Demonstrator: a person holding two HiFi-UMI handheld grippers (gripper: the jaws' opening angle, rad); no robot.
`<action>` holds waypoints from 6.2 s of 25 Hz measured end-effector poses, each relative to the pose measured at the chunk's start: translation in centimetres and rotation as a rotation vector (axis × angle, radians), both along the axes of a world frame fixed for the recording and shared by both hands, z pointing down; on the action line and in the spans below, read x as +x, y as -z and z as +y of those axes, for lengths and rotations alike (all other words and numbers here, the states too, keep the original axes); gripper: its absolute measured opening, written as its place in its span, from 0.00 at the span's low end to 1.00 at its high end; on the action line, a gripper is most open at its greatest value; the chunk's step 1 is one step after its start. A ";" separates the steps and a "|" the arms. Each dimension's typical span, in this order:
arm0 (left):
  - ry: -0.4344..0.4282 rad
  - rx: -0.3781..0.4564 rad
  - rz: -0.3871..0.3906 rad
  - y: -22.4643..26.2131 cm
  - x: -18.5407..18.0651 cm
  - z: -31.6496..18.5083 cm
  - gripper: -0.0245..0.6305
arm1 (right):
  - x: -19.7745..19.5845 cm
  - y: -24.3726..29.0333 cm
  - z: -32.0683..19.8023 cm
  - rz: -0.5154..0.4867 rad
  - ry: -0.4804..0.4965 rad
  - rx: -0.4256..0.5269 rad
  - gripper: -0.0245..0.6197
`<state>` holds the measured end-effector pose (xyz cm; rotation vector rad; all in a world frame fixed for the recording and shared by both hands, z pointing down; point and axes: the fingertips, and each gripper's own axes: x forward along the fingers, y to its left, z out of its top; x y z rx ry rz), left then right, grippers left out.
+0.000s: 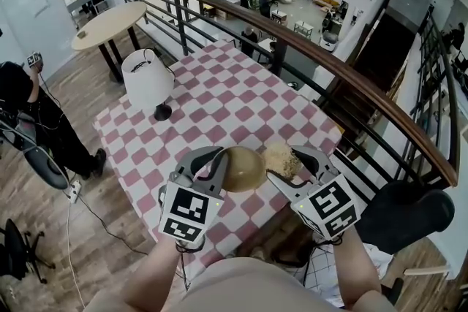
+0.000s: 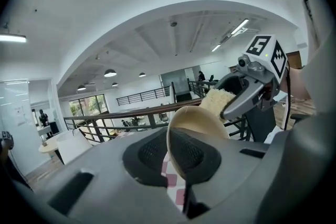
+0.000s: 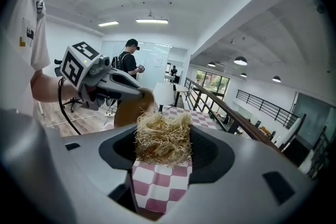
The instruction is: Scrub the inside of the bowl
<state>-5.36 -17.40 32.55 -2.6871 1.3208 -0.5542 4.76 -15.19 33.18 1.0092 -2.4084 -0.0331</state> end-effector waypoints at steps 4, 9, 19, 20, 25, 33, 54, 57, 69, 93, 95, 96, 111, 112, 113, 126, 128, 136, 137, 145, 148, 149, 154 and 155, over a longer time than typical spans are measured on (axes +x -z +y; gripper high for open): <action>0.019 -0.016 0.021 -0.2 -0.6 -0.4 0.08 | -0.5 -1.6 0.9 0.003 0.015 -0.049 0.44; 0.068 -0.011 0.099 0.6 -1.4 -0.9 0.08 | -2.2 -3.2 2.3 -0.008 0.055 -0.093 0.44; 0.130 0.007 0.182 1.8 -2.0 -1.3 0.08 | -6.3 -4.8 4.4 -0.111 0.107 -0.149 0.44; 0.136 0.011 0.194 2.0 -2.1 -1.2 0.08 | -6.6 -4.8 4.5 -0.128 0.107 -0.152 0.44; 0.164 0.025 0.218 2.4 -2.0 -0.5 0.08 | -8.5 -5.1 5.5 -0.239 0.084 -0.188 0.44; 0.147 0.007 0.210 1.8 -1.1 0.3 0.08 | -10.8 -5.8 6.0 -0.421 0.036 -0.215 0.44; 0.149 -0.059 0.122 -0.9 -2.5 0.3 0.07 | -0.9 -4.8 2.0 -0.478 -0.210 -0.115 0.44; 0.127 -0.062 0.084 -1.5 -1.9 0.8 0.07 | 0.4 -3.6 1.3 -0.507 -0.232 -0.091 0.44; 0.040 -0.012 -0.090 -4.0 1.4 3.4 0.07 | -0.5 0.4 0.5 -0.472 -0.144 0.011 0.44; 0.049 -0.292 0.005 -8.5 -0.4 1.0 0.07 | 1.4 -3.0 -2.0 -0.434 -0.229 -0.011 0.44; 0.064 -0.320 0.043 -8.7 -0.8 0.7 0.07 | 1.8 -3.9 -2.1 -0.432 -0.242 -0.028 0.44; 0.072 -0.333 0.056 -9.0 -1.0 0.6 0.07 | 1.9 -4.5 -2.2 -0.431 -0.249 -0.039 0.44; 0.150 -0.623 0.235 -17.5 -3.2 -1.6 0.07 | 2.0 -14.5 -3.5 -0.364 -0.301 -0.216 0.44; 0.155 -0.644 0.265 -17.7 -3.3 -1.6 0.07 | 1.9 -15.0 -3.4 -0.361 -0.304 -0.227 0.44; 0.159 -0.654 0.272 -18.0 -3.3 -1.6 0.07 | 1.8 -15.5 -3.2 -0.359 -0.307 -0.239 0.44; 0.175 -0.769 0.234 -25.3 -2.6 -2.7 0.07 | 0.6 -23.3 -1.7 -0.298 -0.335 -0.370 0.44; 0.186 -0.773 0.227 -26.3 -2.7 -3.1 0.07 | 0.9 -24.2 -1.8 -0.284 -0.333 -0.380 0.44; 0.188 -0.852 0.239 -31.8 -2.0 -3.0 0.07 | 1.7 -28.8 -1.6 -0.236 -0.332 -0.446 0.44; 0.185 -0.851 0.228 -32.4 -1.8 -3.0 0.07 | 1.7 -29.4 -1.7 -0.234 -0.333 -0.455 0.44; 0.189 -0.887 0.163 -36.4 -1.5 -2.6 0.08 | 1.8 -31.5 -1.6 -0.175 -0.331 -0.411 0.44; 0.194 -0.902 0.140 -37.3 -1.6 -2.6 0.08 | 1.5 -32.1 -1.6 -0.176 -0.317 -0.423 0.44; 0.192 -0.911 0.125 -37.7 -1.7 -2.4 0.08 | 1.5 -32.4 -1.4 -0.174 -0.314 -0.431 0.44; 0.218 -0.935 0.145 -38.7 -2.0 -2.1 0.08 | 1.3 -33.0 -0.8 -0.165 -0.317 -0.432 0.44; 0.228 -0.934 0.156 -38.7 -2.1 -2.1 0.08 | 1.3 -33.0 -0.7 -0.164 -0.317 -0.431 0.44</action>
